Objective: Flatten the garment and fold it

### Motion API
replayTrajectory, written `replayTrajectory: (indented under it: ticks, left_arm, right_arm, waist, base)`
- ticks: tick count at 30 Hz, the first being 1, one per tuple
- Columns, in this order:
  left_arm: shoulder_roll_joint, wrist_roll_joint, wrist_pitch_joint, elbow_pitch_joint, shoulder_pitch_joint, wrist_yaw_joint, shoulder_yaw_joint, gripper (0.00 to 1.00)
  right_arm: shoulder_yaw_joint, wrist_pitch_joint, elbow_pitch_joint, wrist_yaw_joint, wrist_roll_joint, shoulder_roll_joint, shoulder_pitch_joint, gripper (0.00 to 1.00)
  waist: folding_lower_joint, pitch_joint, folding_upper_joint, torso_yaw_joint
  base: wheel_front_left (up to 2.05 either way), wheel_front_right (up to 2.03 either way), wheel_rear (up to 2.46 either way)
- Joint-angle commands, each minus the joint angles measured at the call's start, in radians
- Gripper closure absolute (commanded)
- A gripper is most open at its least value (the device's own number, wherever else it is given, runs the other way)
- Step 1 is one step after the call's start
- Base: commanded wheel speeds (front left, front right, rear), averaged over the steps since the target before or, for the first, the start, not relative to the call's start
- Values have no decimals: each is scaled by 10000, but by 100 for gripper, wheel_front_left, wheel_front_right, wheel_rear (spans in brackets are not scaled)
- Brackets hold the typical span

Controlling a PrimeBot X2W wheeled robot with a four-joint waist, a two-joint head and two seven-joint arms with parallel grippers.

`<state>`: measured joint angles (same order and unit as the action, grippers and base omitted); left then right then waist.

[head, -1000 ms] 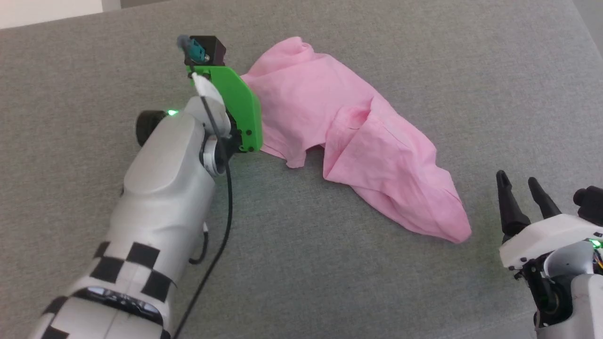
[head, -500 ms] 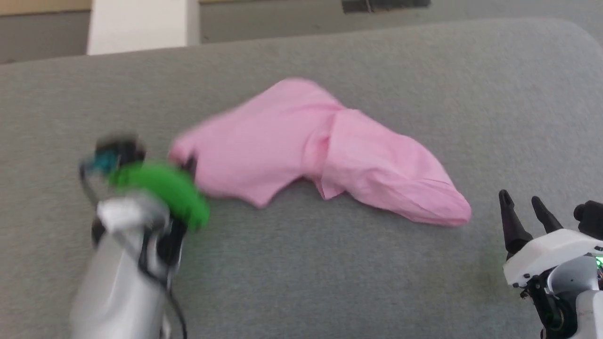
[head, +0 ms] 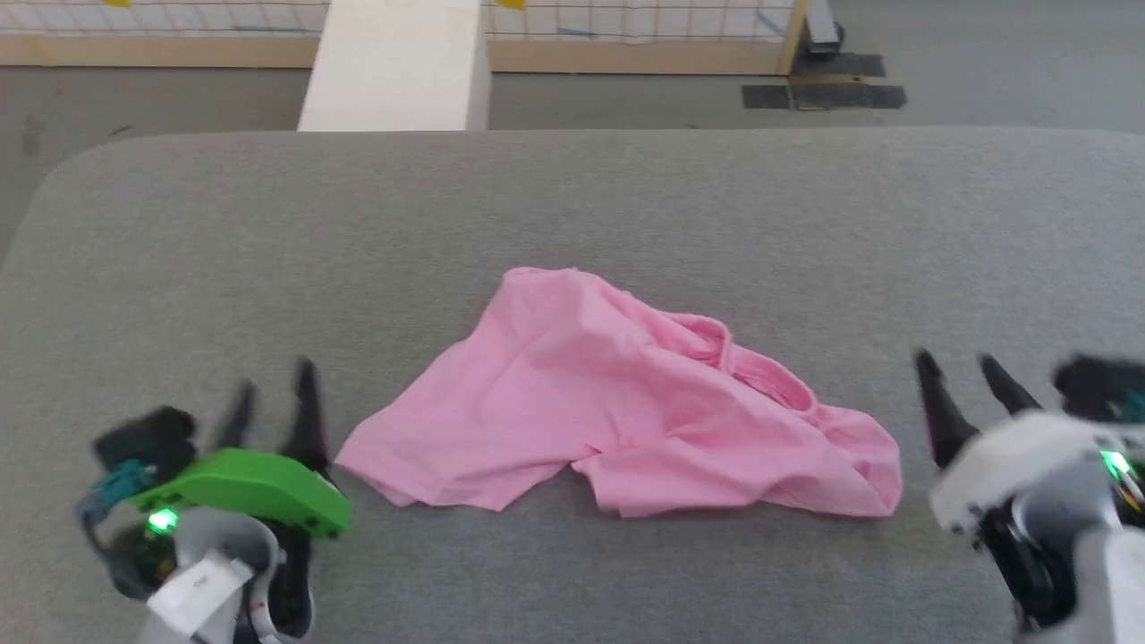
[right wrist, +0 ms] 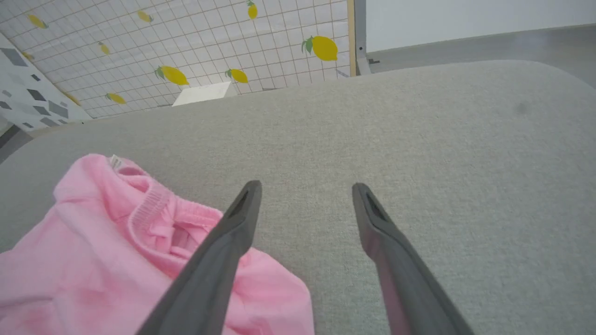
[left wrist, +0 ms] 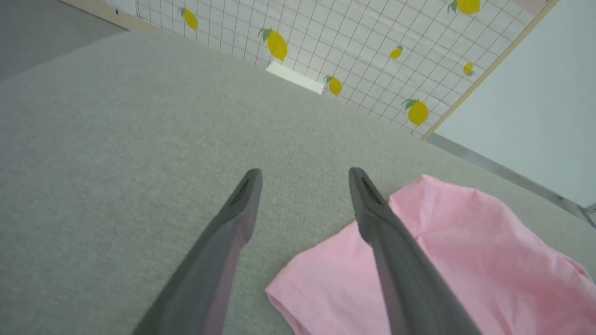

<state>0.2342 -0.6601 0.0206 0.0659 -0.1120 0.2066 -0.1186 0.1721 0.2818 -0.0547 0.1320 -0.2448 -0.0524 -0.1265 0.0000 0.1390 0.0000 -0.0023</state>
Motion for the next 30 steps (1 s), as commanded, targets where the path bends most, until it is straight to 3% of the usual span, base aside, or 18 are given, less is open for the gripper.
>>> replayTrajectory:
  ticks: [1, 5, 8, 12, 19, 20, 22, 26, 30]
  left_arm:
    - [66, 397, -666, -132, -188, -56, 3, 0]
    - [-80, 1219, -2095, -153, 71, 68, -188, 0]
    - [-314, 1458, -2439, -150, 362, 123, -366, 0]
    - [-460, 1663, -2622, -154, 510, 92, -508, 0]
    - [-691, 1854, -2754, -123, 442, 64, -543, 0]
    - [-718, 1874, -2761, -102, 418, 67, -550, 0]
    - [-743, 1882, -2769, -70, 389, 59, -549, 0]
    - [-690, 1870, -2772, 48, 328, -57, -584, 0]
    - [-612, 1768, -2673, 231, 342, -199, -631, 0]
  right_arm:
    - [-336, 324, 152, -13, 134, -42, -519, 0]
    - [-1928, 1914, -92, -13, 72, -539, -1592, 0]
    - [-3199, 3028, -655, -13, 95, -1066, -2379, 0]
    - [-4138, 3953, -1720, -13, 386, -1382, -3247, 0]
    - [-5239, 3871, -3449, -13, 99, -1394, -3995, 0]
    - [-5159, 3667, -3628, -13, 48, -1358, -4066, 71]
    - [-4826, 3079, -3788, -13, -69, -1278, -4197, 100]
    - [-2952, 1774, -3456, -13, -382, -1123, -4023, 100]
    - [-696, 1471, -2584, -13, -306, -902, -2688, 100]
  waist:
    - [0, -33, 0, 303]
    - [0, 92, 0, 621]
    - [0, 244, 0, 848]
    - [0, 443, 0, 1025]
    - [0, 601, 0, 1102]
    - [0, 600, 0, 1083]
    - [0, 577, 0, 1010]
    - [0, 403, 0, 879]
    - [0, 203, 0, 716]
  base:
    - [0, 0, 0]
    - [0, 0, 0]
    - [0, 0, 0]
    - [0, 0, 0]
    - [0, 0, 0]
    - [0, 0, 0]
    - [0, 0, 0]
    - [0, 0, 0]
    - [0, 0, 0]
